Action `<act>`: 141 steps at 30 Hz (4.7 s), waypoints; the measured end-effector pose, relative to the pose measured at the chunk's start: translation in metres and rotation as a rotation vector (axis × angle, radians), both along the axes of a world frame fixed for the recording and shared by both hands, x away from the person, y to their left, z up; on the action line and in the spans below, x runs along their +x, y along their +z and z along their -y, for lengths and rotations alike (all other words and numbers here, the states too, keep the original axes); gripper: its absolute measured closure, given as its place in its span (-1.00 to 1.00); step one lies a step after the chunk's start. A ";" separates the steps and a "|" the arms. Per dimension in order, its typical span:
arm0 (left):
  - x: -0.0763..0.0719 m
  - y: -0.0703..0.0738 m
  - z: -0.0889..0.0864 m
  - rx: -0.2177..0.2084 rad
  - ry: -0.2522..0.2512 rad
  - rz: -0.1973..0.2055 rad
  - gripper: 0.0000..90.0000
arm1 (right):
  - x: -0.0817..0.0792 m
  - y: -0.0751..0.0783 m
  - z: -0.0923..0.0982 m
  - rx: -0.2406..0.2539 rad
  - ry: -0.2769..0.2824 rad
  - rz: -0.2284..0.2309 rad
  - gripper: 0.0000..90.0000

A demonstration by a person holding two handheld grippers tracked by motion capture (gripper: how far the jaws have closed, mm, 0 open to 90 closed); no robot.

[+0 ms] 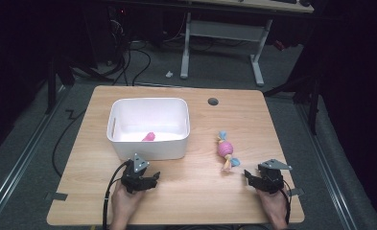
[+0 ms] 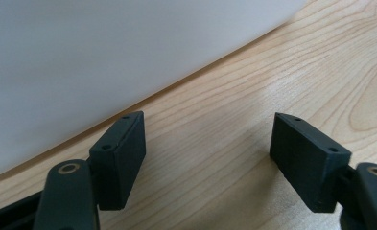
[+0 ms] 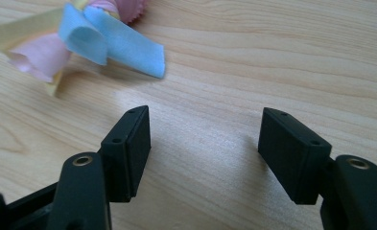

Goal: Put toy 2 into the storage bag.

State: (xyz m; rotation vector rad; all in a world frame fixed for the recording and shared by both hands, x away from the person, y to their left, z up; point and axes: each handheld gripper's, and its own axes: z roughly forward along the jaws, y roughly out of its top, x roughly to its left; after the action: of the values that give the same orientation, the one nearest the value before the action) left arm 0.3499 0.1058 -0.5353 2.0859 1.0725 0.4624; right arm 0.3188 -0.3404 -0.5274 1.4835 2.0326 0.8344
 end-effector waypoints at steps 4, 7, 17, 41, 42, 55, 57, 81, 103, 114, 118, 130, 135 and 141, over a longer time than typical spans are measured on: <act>0.000 0.000 0.000 0.002 -0.010 -0.005 -0.40 | -0.005 0.009 0.000 0.034 0.019 0.003 -0.21; 0.000 0.000 0.000 0.003 -0.014 -0.004 -0.43 | -0.009 0.016 -0.007 0.038 0.051 -0.005 -0.20; 0.000 0.000 0.000 0.004 -0.013 -0.004 -0.43 | -0.013 0.029 -0.034 0.059 0.129 0.012 -0.21; 0.000 0.000 0.000 -0.003 -0.011 -0.006 -0.42 | 0.048 0.054 -0.064 0.005 0.148 -0.039 -0.23; 0.000 0.000 0.000 -0.003 -0.012 -0.007 -0.42 | 0.050 0.054 -0.065 -0.001 0.148 -0.041 -0.23; 0.000 0.000 -0.001 -0.013 -0.009 -0.010 -0.40 | 0.077 0.043 -0.074 -0.011 0.105 -0.100 -0.28; 0.000 0.000 0.000 -0.001 -0.005 -0.003 -0.38 | 0.078 0.041 -0.075 -0.031 0.103 -0.099 -0.28; 0.000 0.000 0.000 -0.001 -0.005 -0.004 -0.40 | 0.083 0.035 -0.077 -0.029 0.111 -0.143 -0.19; 0.000 0.000 0.000 0.001 -0.006 -0.003 -0.40 | 0.075 0.049 -0.068 0.025 0.166 -0.152 -0.18; 0.000 0.000 0.000 0.001 -0.006 -0.003 -0.40 | 0.066 0.071 -0.062 0.066 0.229 -0.140 -0.17; 0.000 0.000 0.000 0.001 -0.005 -0.003 -0.40 | 0.063 0.080 -0.061 0.078 0.257 -0.138 -0.17; 0.000 0.000 0.000 0.001 -0.006 -0.003 -0.40 | 0.065 0.126 -0.053 0.102 0.322 -0.084 -0.17; 0.000 0.000 0.000 0.001 -0.006 -0.003 -0.40 | 0.062 0.148 -0.057 0.085 0.356 -0.051 -0.17; 0.000 0.000 0.000 0.002 -0.006 -0.002 -0.40 | 0.065 0.164 -0.063 0.099 0.399 -0.030 -0.17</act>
State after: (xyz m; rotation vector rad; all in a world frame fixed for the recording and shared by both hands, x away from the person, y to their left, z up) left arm 0.3495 0.1059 -0.5354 2.0911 1.0676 0.4583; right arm 0.3835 -0.2775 -0.3631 1.1574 2.3816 1.0850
